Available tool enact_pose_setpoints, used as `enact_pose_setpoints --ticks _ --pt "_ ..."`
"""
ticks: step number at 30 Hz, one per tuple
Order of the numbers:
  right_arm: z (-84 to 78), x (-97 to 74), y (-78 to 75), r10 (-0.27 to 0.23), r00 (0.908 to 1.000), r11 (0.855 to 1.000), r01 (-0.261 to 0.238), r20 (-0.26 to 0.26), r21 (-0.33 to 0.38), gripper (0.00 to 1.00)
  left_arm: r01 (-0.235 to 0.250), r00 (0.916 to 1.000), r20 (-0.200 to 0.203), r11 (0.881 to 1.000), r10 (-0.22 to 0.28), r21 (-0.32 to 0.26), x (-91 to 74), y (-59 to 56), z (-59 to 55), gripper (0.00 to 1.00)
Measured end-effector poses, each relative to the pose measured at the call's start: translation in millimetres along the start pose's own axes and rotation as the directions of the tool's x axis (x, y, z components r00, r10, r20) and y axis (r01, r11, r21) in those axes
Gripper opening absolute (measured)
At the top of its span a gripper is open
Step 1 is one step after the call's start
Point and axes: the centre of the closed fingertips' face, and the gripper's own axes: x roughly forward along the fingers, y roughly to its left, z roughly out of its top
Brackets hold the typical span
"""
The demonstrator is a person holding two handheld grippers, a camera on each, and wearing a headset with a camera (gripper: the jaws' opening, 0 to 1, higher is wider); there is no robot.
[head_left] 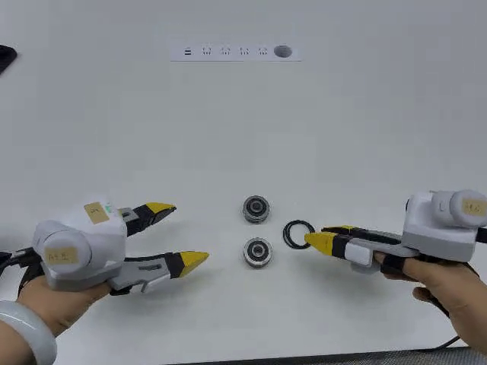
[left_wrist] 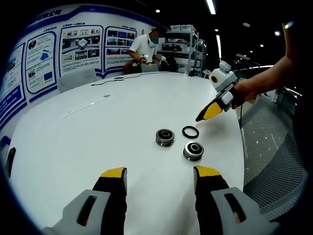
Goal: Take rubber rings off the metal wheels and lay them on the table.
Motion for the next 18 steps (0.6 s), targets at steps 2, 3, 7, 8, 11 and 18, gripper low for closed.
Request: enact_pose_setpoints --ticks 2,3,7,8,11,18 --pt "0.2 -3.2 1.6 0.0 1.0 0.999 0.0 0.005 -0.042 0.44 -0.001 1.0 0.001 1.0 0.001 -0.001 -3.4 -2.5 0.0 0.57" --pt "-0.2 -6.2 4.2 0.008 0.9999 0.998 -0.007 0.007 -0.067 0.47 -0.001 1.0 0.006 1.0 0.001 -0.002 -6.0 -4.5 0.3 0.57" --pt "-4.3 -16.2 9.5 -0.008 1.0 0.993 0.008 0.002 -0.12 0.53 -0.013 0.9999 0.005 1.0 0.013 -0.006 -14.2 -7.5 -1.6 0.57" --pt "-6.8 -19.2 9.8 -0.018 0.9998 0.99 0.018 -0.002 -0.138 0.54 -0.018 0.9998 0.007 1.0 0.018 -0.01 -17.3 -8.6 -1.8 0.57" --pt "-13.6 -22.9 7.5 -0.023 0.9996 0.987 0.02 -0.014 -0.162 0.56 -0.029 0.9995 0.009 0.999 0.029 -0.016 -24.3 -11.6 -2.7 0.58" --pt "-22.8 -33.1 13.7 -0.045 0.9989 0.957 0.039 -0.015 -0.288 0.67 -0.051 0.9987 0.004 0.998 0.051 -0.024 -37.8 -18.7 -8.8 0.64"
